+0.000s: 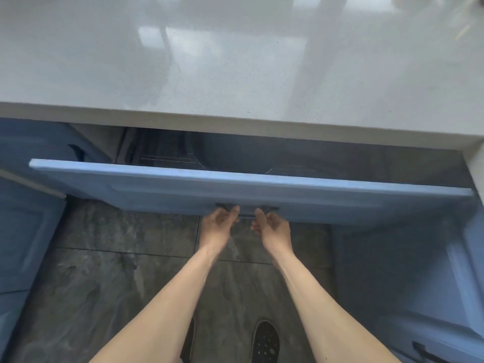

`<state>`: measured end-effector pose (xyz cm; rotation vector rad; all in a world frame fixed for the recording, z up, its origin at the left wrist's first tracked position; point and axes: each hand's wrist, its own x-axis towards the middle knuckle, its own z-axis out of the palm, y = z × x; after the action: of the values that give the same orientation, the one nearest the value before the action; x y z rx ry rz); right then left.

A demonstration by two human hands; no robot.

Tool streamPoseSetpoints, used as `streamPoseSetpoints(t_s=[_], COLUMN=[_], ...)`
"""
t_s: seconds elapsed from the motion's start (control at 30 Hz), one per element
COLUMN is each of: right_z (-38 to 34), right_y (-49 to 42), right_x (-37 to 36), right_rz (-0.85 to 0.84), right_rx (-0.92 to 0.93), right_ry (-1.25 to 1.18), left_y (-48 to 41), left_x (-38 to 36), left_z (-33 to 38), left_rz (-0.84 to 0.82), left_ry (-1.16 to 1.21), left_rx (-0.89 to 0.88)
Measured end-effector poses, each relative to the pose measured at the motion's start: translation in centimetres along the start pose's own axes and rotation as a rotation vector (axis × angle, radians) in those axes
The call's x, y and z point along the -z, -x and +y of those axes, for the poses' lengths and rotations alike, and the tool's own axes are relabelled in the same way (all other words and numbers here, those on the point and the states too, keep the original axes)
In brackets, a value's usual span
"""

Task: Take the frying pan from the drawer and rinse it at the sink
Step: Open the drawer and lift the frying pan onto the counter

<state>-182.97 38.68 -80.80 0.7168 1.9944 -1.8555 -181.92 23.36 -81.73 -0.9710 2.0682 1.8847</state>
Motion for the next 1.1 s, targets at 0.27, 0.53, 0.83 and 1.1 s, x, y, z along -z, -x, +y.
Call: streamPoseSetpoints(t_s=[0.27,0.53,0.83,1.1], right_z=[4.1,7.6,8.6,7.6], right_y=[7.0,11.4,13.8,14.4], right_x=[1.4,1.6,2.3,2.7], right_rz=[-0.013,0.074,0.076,0.058], right_rx=[-0.027,-0.019,-0.044,-0.024], right_ry=[0.038,0.118,0.246,0.345], left_y=[6.0,10.1,12.2,12.4], left_x=[3.8,5.0,5.8,5.9], left_z=[-3.2,-6.2,-8.6,-8.6], left_rz=[-0.089,-0.093,-0.089,-0.083], left_ry=[-0.225,-0.336,-0.318,-0.286], left_rx=[0.014,-0.039,-0.036,-0.039])
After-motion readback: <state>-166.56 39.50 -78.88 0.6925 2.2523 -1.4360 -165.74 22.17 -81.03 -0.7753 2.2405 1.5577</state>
